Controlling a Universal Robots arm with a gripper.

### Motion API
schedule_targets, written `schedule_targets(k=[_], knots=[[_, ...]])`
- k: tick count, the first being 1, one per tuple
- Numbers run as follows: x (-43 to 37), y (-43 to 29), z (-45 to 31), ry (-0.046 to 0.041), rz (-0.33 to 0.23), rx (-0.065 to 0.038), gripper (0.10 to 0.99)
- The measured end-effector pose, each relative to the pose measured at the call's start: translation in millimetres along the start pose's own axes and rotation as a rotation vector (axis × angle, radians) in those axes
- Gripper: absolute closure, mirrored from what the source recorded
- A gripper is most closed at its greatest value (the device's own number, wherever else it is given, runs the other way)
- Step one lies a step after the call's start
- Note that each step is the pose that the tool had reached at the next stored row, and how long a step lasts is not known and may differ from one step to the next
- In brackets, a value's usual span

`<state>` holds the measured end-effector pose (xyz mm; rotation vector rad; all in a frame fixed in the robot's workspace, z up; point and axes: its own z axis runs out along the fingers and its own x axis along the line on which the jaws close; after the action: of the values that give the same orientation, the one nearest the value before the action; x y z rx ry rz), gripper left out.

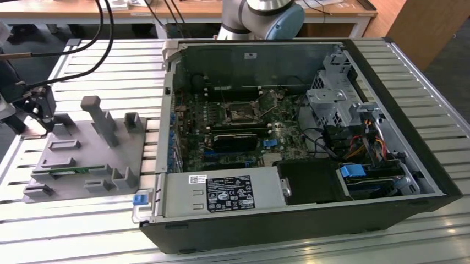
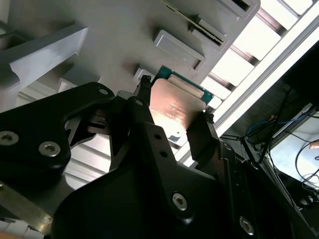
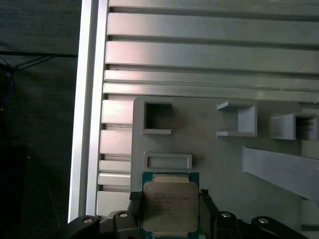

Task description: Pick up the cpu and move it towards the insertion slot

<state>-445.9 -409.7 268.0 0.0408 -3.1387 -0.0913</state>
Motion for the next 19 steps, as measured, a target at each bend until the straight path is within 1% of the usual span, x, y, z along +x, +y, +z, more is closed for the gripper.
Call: schedule_targets(k=[19], knots=[[0.0,0.7,-11.4,0.0001,0.0,0.0,0.545]])
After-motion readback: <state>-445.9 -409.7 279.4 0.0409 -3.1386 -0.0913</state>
